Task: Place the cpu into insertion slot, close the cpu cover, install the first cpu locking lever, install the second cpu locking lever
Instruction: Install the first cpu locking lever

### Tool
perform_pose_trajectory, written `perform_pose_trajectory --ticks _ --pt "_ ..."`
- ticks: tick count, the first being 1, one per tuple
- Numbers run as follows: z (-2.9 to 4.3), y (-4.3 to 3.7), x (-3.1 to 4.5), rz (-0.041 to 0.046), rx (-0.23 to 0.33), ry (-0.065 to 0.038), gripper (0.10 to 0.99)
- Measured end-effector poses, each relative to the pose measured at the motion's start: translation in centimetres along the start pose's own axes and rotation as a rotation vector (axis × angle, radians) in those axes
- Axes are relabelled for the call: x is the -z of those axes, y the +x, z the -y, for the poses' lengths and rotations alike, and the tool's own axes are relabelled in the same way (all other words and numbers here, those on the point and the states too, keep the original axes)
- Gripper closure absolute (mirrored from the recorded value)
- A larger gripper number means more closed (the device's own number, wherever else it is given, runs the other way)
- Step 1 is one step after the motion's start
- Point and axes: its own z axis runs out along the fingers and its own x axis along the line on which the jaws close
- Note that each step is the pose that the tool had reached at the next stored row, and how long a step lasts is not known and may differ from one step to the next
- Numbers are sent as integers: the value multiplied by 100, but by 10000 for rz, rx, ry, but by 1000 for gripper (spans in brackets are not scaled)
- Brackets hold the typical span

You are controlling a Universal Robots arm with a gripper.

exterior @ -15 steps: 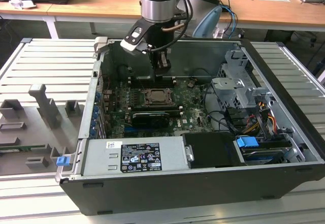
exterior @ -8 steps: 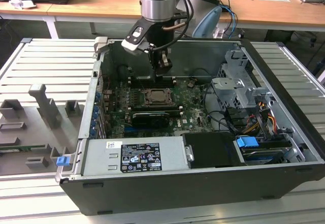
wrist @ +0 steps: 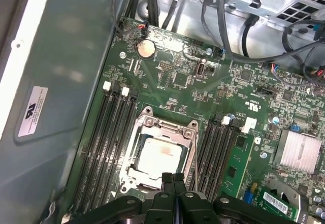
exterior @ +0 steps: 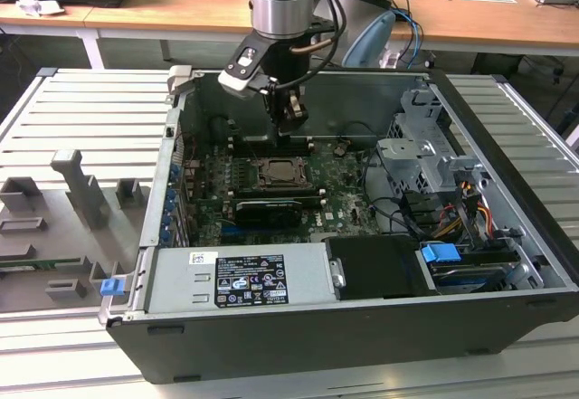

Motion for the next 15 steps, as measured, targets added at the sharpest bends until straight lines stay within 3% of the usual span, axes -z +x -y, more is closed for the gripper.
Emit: perform_pose_trajectory --ticks 15 --pt "0 0 0 -14 401 -30 980"
